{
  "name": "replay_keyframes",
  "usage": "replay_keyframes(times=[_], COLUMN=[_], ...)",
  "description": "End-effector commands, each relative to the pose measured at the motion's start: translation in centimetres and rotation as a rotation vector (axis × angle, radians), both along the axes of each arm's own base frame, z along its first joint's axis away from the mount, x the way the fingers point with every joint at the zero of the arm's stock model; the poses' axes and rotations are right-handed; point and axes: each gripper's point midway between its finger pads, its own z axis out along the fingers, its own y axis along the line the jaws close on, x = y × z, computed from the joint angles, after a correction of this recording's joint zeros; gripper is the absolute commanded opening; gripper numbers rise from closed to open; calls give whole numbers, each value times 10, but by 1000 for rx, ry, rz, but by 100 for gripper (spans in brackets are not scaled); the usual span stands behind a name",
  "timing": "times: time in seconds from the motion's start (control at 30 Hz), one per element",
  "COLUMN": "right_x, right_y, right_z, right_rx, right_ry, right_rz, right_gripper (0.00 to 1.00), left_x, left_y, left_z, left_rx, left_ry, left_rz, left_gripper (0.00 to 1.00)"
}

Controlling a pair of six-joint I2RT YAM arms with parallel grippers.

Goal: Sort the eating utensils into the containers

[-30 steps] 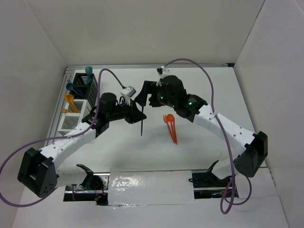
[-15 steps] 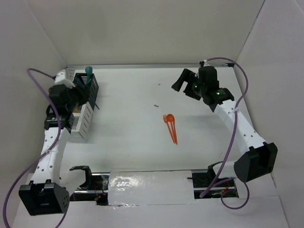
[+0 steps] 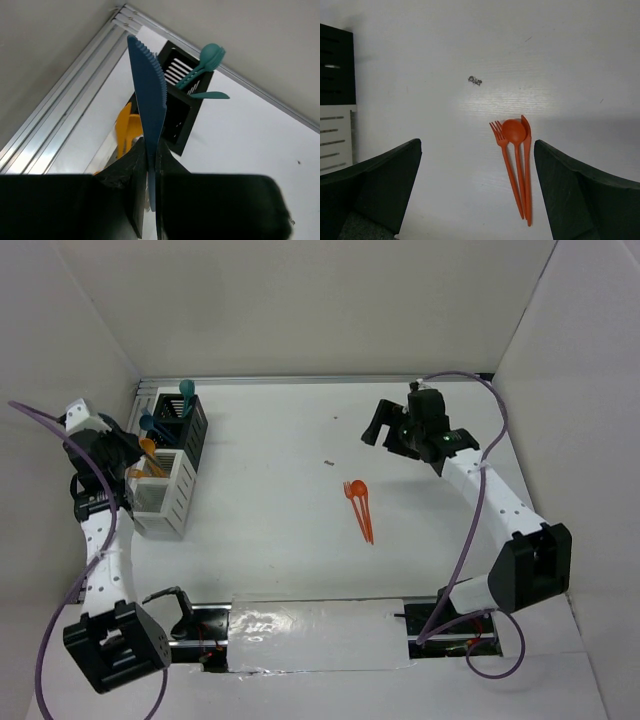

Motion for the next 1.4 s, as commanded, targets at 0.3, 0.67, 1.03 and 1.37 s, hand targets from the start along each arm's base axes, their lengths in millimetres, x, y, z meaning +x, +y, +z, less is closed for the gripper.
replay_keyframes(times=[0.3, 0.67, 1.03, 1.37], right_x=[5, 8, 7, -25], right_y=[-1, -12, -5, 6], right_z=[-46, -67, -83, -127], right_rx=[-34, -89, -133, -200], right_ry=[40, 70, 105, 190], right_rz=[3, -65, -51, 45], right_gripper=[100, 100, 100, 93], left_x=[102, 152, 146, 102], left_y=[16, 22, 23, -21], left_z=[55, 7, 19, 107], left_rx=[139, 102, 161, 251], left_ry=[-238, -263, -256, -289], left_rz=[-174, -250, -248, -407], left_gripper=[11, 14, 63, 67])
